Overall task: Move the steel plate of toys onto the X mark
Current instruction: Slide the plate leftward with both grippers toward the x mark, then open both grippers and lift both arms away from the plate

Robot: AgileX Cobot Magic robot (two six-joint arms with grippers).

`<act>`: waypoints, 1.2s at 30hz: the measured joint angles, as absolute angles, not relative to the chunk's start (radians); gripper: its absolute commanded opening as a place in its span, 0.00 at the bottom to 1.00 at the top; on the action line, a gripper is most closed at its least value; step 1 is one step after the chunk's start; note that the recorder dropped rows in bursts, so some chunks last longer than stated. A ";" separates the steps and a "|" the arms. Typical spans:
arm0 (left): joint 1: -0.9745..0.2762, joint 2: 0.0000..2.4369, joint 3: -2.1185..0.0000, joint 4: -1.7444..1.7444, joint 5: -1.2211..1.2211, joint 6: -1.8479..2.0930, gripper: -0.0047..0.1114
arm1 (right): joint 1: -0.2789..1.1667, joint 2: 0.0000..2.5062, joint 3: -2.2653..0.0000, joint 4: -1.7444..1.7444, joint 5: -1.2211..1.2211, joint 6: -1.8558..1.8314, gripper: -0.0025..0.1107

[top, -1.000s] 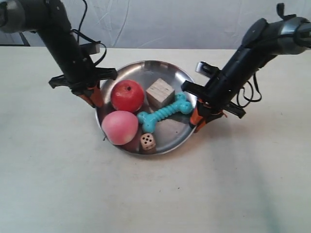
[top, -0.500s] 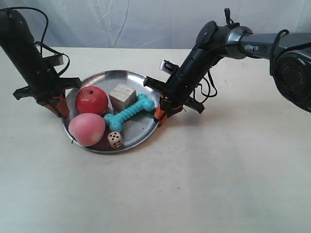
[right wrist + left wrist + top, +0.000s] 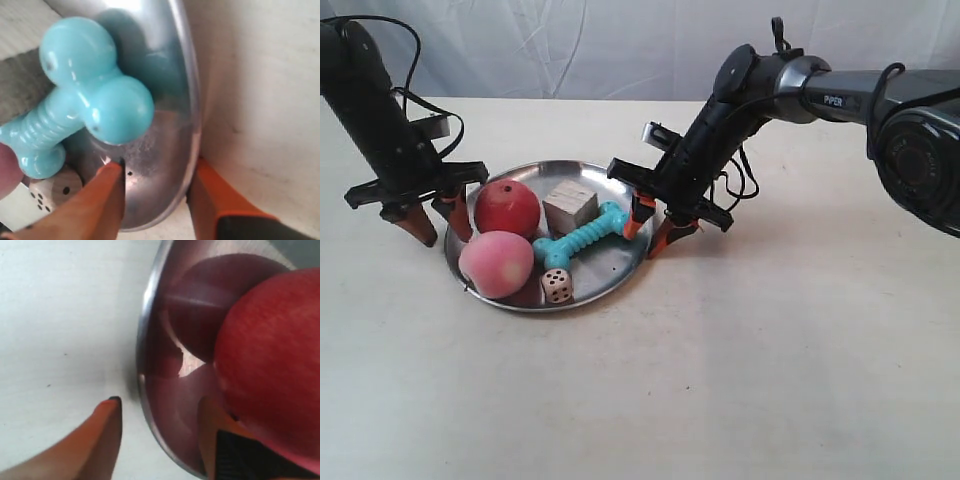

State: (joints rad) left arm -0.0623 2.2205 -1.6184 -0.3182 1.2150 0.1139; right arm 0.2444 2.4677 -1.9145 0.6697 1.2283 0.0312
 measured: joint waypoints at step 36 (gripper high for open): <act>-0.050 0.993 -0.872 -0.522 0.620 0.455 0.04 | 0.185 0.998 -0.778 0.374 0.525 -0.232 0.02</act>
State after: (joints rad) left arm -0.0501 0.9933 -0.8721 -0.5224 0.6202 0.4554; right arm 0.1845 0.9978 -0.7781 0.3741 0.5254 -0.2318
